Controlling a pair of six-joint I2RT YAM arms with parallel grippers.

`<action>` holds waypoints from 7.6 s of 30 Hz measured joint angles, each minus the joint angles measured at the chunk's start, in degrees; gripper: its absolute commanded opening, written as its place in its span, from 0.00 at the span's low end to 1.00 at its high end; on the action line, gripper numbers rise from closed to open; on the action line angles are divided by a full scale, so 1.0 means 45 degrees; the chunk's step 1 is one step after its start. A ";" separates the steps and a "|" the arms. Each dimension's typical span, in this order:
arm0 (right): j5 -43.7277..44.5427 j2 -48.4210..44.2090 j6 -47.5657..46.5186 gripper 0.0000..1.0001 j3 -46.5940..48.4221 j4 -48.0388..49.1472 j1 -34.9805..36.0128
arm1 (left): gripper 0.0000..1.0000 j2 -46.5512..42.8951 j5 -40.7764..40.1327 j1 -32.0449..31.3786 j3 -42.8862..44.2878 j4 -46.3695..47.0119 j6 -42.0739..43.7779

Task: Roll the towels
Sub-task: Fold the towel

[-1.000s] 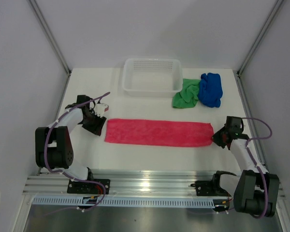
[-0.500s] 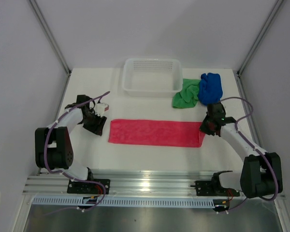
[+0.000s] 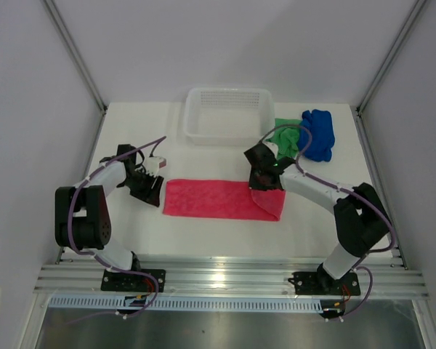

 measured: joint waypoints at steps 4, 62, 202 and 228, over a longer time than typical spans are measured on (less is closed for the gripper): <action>-0.0015 0.1302 0.0403 0.00 0.1200 0.0117 0.1243 | 0.58 0.0185 0.0617 -0.0034 -0.0005 -0.0214 -0.0068; -0.1107 0.7446 0.3143 0.42 0.7708 0.3206 0.5688 | 0.57 0.1010 0.1370 0.0126 0.0408 -0.0612 -0.0976; -0.7310 0.4580 0.0714 0.47 0.1069 0.5450 -0.0214 | 0.01 0.0636 0.0821 0.1214 0.2579 -0.2142 -0.1423; -0.7815 0.5527 0.0826 0.00 0.1923 0.5144 -0.0291 | 0.01 0.2676 0.0296 0.1462 0.2977 -0.1870 -0.1316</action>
